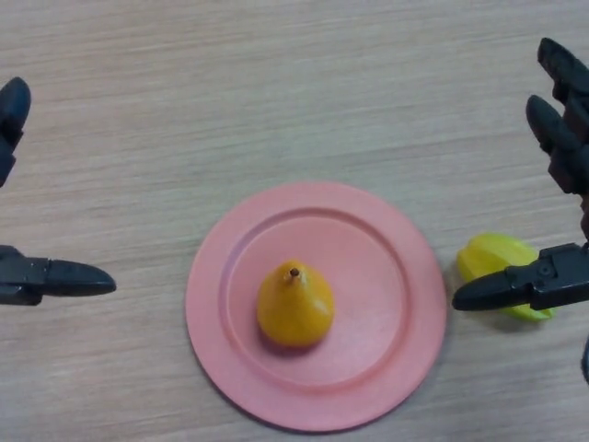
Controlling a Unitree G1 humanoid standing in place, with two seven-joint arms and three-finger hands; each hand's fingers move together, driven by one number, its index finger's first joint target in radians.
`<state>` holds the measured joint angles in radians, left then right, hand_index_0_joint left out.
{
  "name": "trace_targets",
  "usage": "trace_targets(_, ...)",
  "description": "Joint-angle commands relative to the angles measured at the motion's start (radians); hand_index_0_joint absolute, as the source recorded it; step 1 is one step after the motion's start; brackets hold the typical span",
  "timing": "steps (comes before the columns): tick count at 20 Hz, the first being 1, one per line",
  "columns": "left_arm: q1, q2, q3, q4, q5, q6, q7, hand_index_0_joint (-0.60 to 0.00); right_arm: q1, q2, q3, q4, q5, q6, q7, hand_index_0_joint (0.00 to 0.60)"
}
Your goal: Pick up the yellow pear and place it on the plate
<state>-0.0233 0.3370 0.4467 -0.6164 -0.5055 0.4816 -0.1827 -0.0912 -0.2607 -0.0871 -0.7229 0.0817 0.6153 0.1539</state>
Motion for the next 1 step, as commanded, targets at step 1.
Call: trace_targets(1, -0.026, 0.064, 0.05, -0.065, -0.022, -0.098, 0.02, 0.0, -0.049, -0.023, -0.019, -0.016, -0.042, -0.207, 0.006, 0.0)
